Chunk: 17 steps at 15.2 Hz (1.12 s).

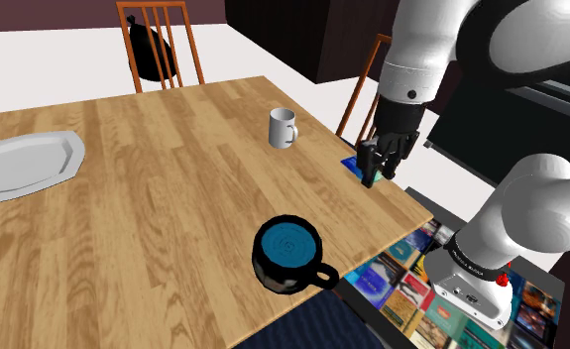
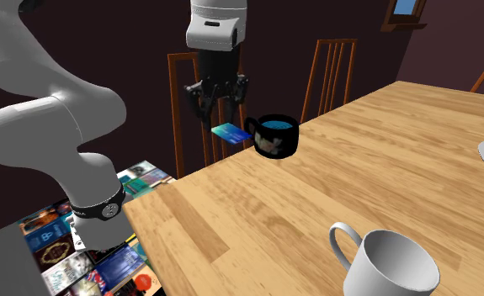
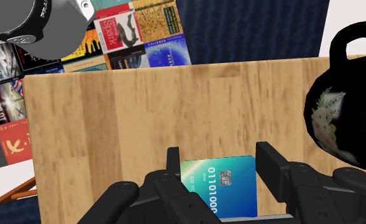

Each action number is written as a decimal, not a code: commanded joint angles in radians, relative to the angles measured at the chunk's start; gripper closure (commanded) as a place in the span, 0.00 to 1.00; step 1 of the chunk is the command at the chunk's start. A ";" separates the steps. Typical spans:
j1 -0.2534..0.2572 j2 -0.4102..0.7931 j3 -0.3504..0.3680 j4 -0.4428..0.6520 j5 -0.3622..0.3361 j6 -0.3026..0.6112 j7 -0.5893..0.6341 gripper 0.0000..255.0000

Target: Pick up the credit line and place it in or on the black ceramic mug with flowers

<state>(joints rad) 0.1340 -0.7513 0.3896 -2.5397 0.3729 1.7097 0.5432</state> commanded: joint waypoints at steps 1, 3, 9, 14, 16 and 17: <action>-0.002 -0.002 -0.007 0.026 -0.006 -0.028 0.004 1.00; -0.004 -0.002 -0.014 0.051 -0.012 -0.054 0.007 1.00; 0.017 0.086 0.101 0.149 0.044 -0.028 0.130 1.00; 0.015 0.200 0.224 0.265 0.069 0.008 0.255 1.00; 0.009 0.252 0.276 0.318 0.067 0.023 0.309 1.00; 0.005 0.281 0.303 0.346 0.063 0.031 0.337 1.00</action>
<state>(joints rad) 0.1441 -0.5040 0.6627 -2.2301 0.4401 1.7346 0.8467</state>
